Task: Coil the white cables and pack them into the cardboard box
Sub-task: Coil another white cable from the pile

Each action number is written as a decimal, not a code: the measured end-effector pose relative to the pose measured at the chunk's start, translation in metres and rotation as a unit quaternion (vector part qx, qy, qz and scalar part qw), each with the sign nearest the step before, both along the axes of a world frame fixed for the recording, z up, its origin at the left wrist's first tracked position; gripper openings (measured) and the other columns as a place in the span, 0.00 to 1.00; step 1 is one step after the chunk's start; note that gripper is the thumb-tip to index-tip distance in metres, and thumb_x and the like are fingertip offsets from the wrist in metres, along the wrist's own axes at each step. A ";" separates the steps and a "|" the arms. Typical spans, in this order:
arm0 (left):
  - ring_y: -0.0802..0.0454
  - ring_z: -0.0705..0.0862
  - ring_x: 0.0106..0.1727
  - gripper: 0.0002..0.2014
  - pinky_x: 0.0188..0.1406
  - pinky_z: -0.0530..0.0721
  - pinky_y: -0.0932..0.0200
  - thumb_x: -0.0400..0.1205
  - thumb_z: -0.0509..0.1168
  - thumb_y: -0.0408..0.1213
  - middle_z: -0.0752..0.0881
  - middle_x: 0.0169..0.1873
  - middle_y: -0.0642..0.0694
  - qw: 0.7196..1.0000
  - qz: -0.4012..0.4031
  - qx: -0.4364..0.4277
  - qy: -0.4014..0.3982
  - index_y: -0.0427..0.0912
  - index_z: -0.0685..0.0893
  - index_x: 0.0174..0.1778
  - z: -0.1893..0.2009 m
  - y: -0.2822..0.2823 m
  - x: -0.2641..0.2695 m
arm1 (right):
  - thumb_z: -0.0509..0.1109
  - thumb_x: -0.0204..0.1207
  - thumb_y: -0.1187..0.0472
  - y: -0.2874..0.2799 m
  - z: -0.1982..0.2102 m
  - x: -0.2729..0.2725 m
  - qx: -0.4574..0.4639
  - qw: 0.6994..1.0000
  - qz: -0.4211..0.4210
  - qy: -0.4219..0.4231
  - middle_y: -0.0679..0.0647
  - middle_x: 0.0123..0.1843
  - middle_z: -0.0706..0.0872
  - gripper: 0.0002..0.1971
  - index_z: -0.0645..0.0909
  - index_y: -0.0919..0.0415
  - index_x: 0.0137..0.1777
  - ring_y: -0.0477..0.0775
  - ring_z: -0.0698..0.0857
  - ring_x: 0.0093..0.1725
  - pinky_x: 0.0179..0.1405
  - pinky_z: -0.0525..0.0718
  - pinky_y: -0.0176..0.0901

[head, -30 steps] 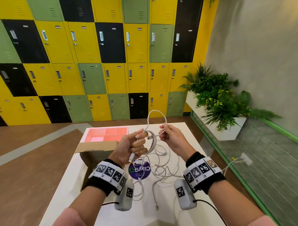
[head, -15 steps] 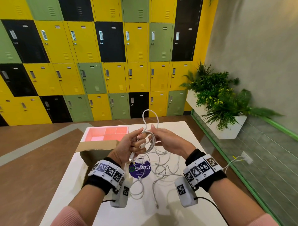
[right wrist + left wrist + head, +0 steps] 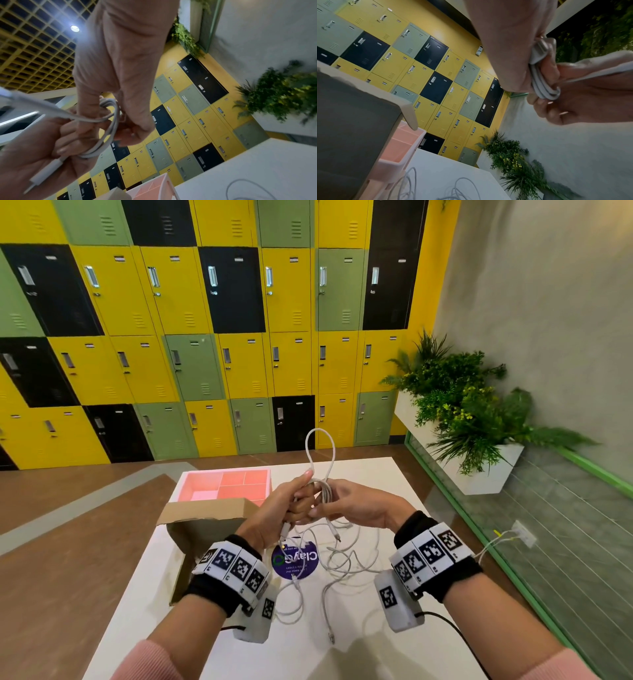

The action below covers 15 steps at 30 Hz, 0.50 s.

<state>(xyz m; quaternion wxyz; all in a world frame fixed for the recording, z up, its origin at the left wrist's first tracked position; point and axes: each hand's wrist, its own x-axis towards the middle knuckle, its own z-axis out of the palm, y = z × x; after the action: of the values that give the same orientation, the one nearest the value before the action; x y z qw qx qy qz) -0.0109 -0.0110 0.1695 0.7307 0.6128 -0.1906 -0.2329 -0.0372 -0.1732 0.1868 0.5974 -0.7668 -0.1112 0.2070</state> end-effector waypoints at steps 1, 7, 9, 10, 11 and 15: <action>0.59 0.53 0.17 0.23 0.19 0.52 0.64 0.87 0.54 0.48 0.58 0.17 0.53 1.000 0.003 -0.005 -0.001 0.48 0.64 0.24 -0.001 0.000 0.000 | 0.70 0.76 0.71 0.000 0.003 -0.001 -0.020 1.000 -0.010 -0.012 0.56 0.51 0.83 0.20 0.74 0.67 0.67 0.53 0.81 0.52 0.50 0.77 0.41; 0.60 0.54 0.19 0.22 0.20 0.53 0.63 0.86 0.55 0.49 0.59 0.18 0.55 0.997 0.072 0.004 -0.010 0.49 0.61 0.27 -0.005 0.003 0.008 | 0.77 0.68 0.75 -0.008 0.008 0.001 -0.022 0.989 -0.145 -0.028 0.57 0.40 0.82 0.23 0.74 0.70 0.63 0.53 0.85 0.35 0.43 0.88 0.43; 0.59 0.54 0.19 0.22 0.22 0.52 0.61 0.86 0.56 0.50 0.58 0.19 0.54 0.995 0.095 0.018 -0.019 0.50 0.60 0.27 -0.006 0.002 0.010 | 0.76 0.70 0.73 -0.011 0.013 -0.001 -0.044 0.991 -0.121 -0.040 0.58 0.38 0.84 0.21 0.75 0.69 0.62 0.54 0.86 0.35 0.46 0.88 0.45; 0.59 0.54 0.20 0.22 0.23 0.51 0.61 0.85 0.57 0.51 0.58 0.19 0.54 0.994 0.104 0.021 -0.021 0.50 0.60 0.27 -0.008 0.002 0.011 | 0.76 0.71 0.72 -0.013 0.017 -0.002 -0.070 0.991 -0.102 -0.051 0.58 0.37 0.85 0.20 0.77 0.69 0.62 0.53 0.85 0.35 0.44 0.88 0.44; 0.59 0.54 0.20 0.22 0.23 0.52 0.61 0.85 0.57 0.51 0.58 0.19 0.54 0.993 0.112 0.022 -0.022 0.50 0.60 0.27 -0.009 0.002 0.012 | 0.75 0.72 0.71 -0.015 0.022 -0.004 -0.106 0.989 -0.080 -0.065 0.57 0.37 0.85 0.18 0.80 0.68 0.62 0.51 0.84 0.34 0.41 0.87 0.41; 0.60 0.55 0.18 0.22 0.17 0.53 0.66 0.85 0.59 0.51 0.59 0.18 0.55 0.991 0.133 -0.002 -0.008 0.50 0.61 0.27 -0.016 0.009 0.019 | 0.68 0.79 0.67 -0.022 0.040 -0.008 -0.222 0.963 -0.022 -0.152 0.56 0.44 0.86 0.10 0.87 0.59 0.57 0.40 0.79 0.37 0.34 0.74 0.26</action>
<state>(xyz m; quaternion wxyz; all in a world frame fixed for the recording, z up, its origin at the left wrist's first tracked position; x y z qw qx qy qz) 0.0081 -0.0020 0.1531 0.7547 0.6332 -0.1138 -0.1282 -0.0456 -0.1948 0.2263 0.3929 -0.9046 -0.1354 0.0944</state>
